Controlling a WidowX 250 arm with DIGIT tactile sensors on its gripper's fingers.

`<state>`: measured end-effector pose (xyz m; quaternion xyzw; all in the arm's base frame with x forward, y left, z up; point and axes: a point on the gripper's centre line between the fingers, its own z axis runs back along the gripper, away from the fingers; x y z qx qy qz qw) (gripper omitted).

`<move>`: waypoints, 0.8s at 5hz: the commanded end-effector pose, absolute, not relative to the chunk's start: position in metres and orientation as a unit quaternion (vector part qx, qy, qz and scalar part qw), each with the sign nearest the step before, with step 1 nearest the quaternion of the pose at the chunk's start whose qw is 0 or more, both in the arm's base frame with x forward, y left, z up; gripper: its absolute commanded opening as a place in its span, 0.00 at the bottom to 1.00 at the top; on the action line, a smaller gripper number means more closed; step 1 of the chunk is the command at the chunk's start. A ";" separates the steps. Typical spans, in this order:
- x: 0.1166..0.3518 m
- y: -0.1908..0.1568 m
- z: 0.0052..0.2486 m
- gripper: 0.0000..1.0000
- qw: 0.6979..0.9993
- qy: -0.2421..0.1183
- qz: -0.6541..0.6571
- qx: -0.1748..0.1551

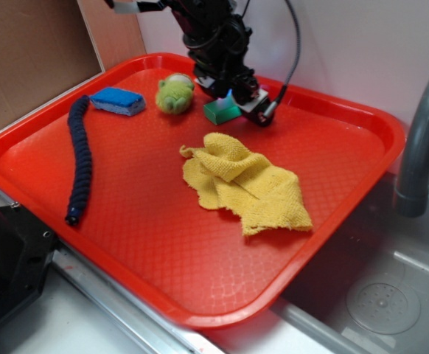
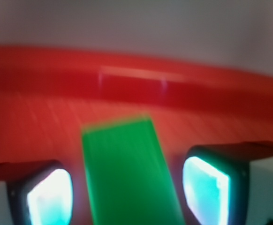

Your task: Grab the green block.

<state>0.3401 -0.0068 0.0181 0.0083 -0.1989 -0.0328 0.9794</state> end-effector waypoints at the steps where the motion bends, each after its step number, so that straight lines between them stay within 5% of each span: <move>1: 0.351 -0.001 0.024 0.00 0.978 -0.207 -0.030 0.010; 3: 0.343 -0.004 0.036 0.00 0.985 -0.165 -0.028 0.030; 4: 0.330 -0.014 0.059 0.00 0.992 -0.093 0.030 0.086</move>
